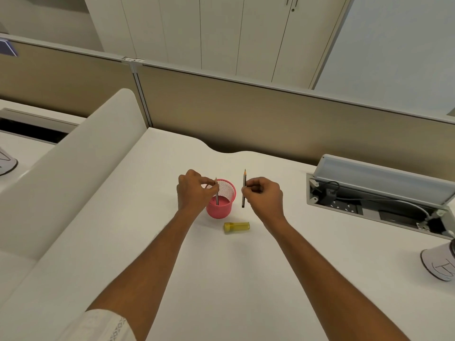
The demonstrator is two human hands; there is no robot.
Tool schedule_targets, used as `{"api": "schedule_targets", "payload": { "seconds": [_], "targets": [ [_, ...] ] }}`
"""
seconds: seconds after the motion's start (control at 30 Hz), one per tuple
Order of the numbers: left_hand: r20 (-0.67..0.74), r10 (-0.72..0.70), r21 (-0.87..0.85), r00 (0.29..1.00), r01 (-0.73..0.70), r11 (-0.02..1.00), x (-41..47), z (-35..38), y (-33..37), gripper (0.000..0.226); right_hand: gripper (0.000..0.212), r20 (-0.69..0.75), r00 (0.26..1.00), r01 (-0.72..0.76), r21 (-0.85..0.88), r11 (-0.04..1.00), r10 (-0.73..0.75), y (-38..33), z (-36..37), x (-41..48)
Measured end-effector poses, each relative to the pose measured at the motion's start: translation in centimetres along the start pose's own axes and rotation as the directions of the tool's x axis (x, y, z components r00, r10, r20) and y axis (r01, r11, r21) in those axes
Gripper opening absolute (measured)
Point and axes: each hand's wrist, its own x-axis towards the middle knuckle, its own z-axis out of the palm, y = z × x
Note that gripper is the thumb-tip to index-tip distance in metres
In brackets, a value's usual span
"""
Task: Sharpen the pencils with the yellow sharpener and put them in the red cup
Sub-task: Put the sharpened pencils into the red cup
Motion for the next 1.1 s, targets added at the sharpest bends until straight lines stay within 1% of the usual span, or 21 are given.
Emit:
{"api": "schedule_targets", "payload": {
  "seconds": [0.17,0.23,0.43,0.53,0.6,0.73,0.87,1.0,1.1],
  "targets": [
    [-0.010,-0.033,0.108,0.999,0.034,0.994,-0.3,0.5,0.4,0.024,0.024,0.021,0.999,0.026,-0.018,1.000,-0.026,-0.8,2.1,1.3],
    [-0.003,-0.049,0.127,0.999,0.049,0.991,-0.5,0.6,0.4,0.024,0.023,0.029,0.999,0.044,-0.024,0.999,-0.044,-1.0,2.8,1.7],
    [-0.012,-0.064,0.127,0.998,0.065,0.990,-0.7,0.9,0.1,0.029,0.022,0.066,0.995,0.080,-0.093,0.992,-0.074,-0.9,4.4,2.5],
    [-0.036,-0.078,0.109,0.996,0.082,0.991,-0.9,1.2,0.4,0.033,0.022,0.046,0.998,0.040,-0.148,0.988,-0.034,-0.2,5.1,2.6],
    [-0.043,-0.080,0.113,0.996,0.085,0.990,-1.0,1.2,0.5,0.033,0.020,0.015,1.000,0.010,-0.219,0.976,-0.007,0.4,5.6,2.8],
    [-0.034,-0.071,0.125,0.997,0.075,0.989,-1.1,1.4,0.3,0.027,0.014,0.016,0.997,-0.065,-0.337,0.939,0.075,0.8,6.1,2.8],
    [-0.022,-0.065,0.117,0.998,0.067,0.991,-1.2,1.4,0.0,0.021,0.012,0.030,0.998,-0.047,-0.373,0.927,0.063,1.0,6.7,2.6],
    [-0.024,-0.054,0.090,0.998,0.056,0.994,-1.5,1.4,-0.1,0.022,0.014,0.026,0.999,-0.026,-0.426,0.904,0.041,1.1,7.0,2.4],
    [-0.049,-0.007,0.056,0.999,0.010,0.998,-1.9,1.4,-0.3,0.020,0.019,0.016,0.998,-0.043,-0.451,0.892,0.056,1.2,7.3,2.3]
  ]
}}
